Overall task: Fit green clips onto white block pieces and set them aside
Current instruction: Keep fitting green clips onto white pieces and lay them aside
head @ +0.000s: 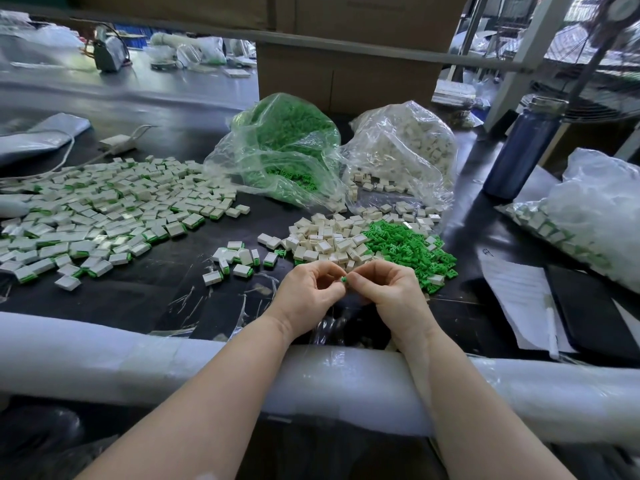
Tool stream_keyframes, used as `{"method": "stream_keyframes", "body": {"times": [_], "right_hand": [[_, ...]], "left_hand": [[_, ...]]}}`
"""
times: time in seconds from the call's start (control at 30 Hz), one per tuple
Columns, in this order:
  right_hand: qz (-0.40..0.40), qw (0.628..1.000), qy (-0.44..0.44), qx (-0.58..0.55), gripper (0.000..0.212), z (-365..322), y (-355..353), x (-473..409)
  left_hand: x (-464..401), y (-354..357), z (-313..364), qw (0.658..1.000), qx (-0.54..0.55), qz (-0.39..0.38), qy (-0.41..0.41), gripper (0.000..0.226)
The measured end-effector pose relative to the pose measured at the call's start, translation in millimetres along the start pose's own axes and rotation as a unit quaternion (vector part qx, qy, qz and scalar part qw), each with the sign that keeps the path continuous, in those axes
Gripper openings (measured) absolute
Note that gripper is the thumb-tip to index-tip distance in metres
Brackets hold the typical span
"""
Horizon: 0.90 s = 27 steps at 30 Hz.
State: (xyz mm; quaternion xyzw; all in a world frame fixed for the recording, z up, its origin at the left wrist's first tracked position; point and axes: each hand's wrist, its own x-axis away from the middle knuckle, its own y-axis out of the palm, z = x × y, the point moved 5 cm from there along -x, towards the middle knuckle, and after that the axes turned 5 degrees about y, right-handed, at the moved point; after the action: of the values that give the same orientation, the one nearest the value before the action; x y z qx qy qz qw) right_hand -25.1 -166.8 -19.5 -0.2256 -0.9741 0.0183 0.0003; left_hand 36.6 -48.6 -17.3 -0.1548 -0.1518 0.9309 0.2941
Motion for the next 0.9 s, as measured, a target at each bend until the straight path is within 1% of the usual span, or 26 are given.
{"method": "stream_keyframes", "body": {"times": [0.1,0.17,0.23,0.4,0.47,0.53,0.6,0.7,0.9], "right_hand": [[0.008,1.0,0.005,-0.008,0.011,1.1,-1.4,-0.9],[0.0,1.0,0.005,-0.009,0.011,0.8,0.3,-0.9],[-0.026,1.0,0.005,-0.009,0.013,0.0,4.6,-0.2],[-0.083,0.996,0.007,0.038,0.026,-1.6,10.4,1.3],[-0.102,0.994,0.014,0.026,0.028,-1.8,11.1,2.5],[-0.113,0.993,0.017,0.003,0.025,-1.5,11.6,2.7],[-0.116,0.993,0.021,-0.015,0.019,-0.6,11.7,1.8],[-0.115,0.992,0.026,-0.036,0.016,0.8,11.7,1.5],[-0.106,0.993,0.034,-0.038,0.019,1.8,10.3,2.5]], "left_hand": [[0.6,0.0,2.5,0.999,0.034,-0.006,0.002,0.014],[0.2,-0.7,3.9,0.999,0.047,0.001,0.008,0.015],[-0.5,-0.6,5.4,0.999,0.051,-0.001,0.016,0.015],[0.8,1.8,8.5,0.998,0.059,-0.031,0.022,0.01],[1.4,2.1,9.5,0.998,0.053,-0.035,0.027,0.009],[1.9,3.1,10.3,0.997,0.05,-0.041,0.03,0.008],[2.1,4.4,11.0,0.997,0.043,-0.048,0.033,0.01],[2.1,5.6,12.1,0.997,0.029,-0.055,0.04,0.012],[1.4,8.9,10.2,0.996,0.005,-0.069,0.05,0.016]]}}
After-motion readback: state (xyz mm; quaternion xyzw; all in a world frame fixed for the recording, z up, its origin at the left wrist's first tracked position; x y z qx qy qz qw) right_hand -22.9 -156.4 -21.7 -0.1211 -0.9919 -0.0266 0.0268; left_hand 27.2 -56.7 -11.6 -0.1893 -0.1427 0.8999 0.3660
